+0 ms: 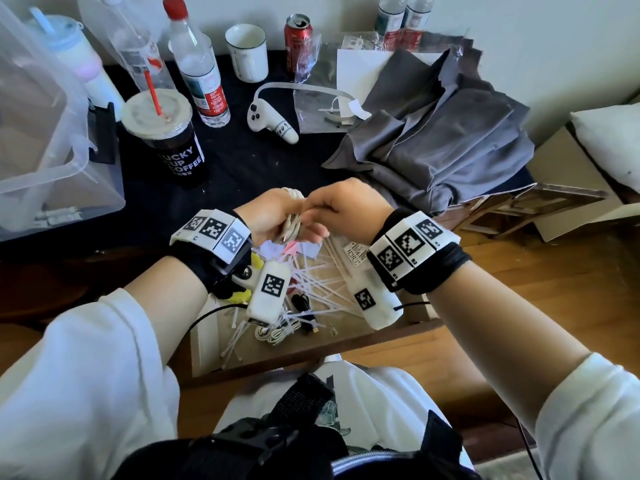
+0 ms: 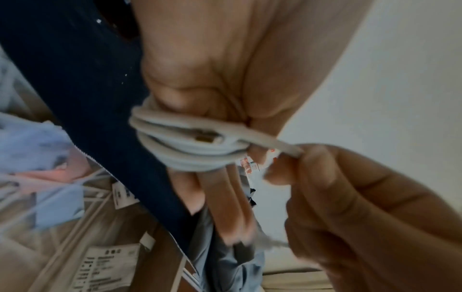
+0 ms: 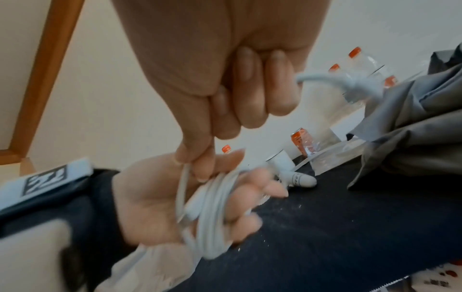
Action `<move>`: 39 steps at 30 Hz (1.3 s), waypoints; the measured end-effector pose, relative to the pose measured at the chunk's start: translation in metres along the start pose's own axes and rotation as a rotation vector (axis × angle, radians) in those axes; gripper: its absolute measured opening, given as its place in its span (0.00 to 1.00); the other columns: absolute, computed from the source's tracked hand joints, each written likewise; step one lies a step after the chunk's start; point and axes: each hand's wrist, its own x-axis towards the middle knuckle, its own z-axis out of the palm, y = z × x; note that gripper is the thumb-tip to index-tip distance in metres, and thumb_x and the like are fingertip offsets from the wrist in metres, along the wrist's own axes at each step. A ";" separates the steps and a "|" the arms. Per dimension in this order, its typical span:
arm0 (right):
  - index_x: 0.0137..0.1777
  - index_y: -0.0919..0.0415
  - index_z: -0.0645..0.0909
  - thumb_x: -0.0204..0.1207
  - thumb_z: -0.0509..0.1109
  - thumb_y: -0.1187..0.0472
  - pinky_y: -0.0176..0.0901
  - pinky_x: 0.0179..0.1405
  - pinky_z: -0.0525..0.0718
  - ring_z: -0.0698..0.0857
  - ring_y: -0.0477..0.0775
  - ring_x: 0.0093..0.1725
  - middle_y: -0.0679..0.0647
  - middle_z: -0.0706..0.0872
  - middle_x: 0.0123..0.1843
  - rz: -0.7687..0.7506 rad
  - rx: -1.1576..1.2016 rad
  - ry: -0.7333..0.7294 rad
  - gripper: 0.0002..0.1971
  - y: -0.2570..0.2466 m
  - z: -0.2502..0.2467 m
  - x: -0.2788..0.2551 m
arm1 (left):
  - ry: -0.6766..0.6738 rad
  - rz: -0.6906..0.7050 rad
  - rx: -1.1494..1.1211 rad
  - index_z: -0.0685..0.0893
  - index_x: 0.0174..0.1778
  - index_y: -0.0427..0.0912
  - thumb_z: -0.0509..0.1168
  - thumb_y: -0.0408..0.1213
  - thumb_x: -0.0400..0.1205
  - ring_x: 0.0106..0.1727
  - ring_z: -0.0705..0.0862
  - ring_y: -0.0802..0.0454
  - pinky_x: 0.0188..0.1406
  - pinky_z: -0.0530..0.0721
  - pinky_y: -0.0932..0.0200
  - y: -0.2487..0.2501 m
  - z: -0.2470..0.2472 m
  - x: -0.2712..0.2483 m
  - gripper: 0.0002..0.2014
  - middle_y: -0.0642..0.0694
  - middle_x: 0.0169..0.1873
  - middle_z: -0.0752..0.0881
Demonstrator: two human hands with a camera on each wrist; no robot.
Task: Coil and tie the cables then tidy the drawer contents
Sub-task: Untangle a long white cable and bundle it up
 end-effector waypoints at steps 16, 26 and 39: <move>0.34 0.48 0.74 0.81 0.65 0.61 0.26 0.26 0.68 0.71 0.37 0.23 0.41 0.73 0.23 0.115 0.527 0.298 0.14 0.028 0.005 0.008 | -0.368 0.086 -0.363 0.89 0.36 0.41 0.47 0.55 0.82 0.10 0.60 0.63 0.21 0.74 0.66 0.009 0.002 -0.018 0.30 0.57 0.09 0.63; 0.36 0.65 0.71 0.86 0.39 0.45 0.36 0.16 0.64 0.65 0.47 0.15 0.53 0.67 0.21 0.211 1.008 0.141 0.29 -0.007 0.028 0.003 | -0.445 0.258 -0.703 0.82 0.30 0.42 0.75 0.48 0.69 0.11 0.55 0.57 0.20 0.74 0.66 0.012 0.001 -0.011 0.14 0.55 0.08 0.68; 0.37 0.60 0.72 0.85 0.55 0.54 0.44 0.40 0.73 0.74 0.49 0.35 0.49 0.75 0.32 0.358 0.587 0.230 0.16 0.008 0.054 0.003 | 0.105 -0.001 -0.692 0.70 0.28 0.44 0.64 0.44 0.82 0.16 0.69 0.60 0.27 0.79 0.67 -0.004 0.021 -0.006 0.17 0.54 0.14 0.67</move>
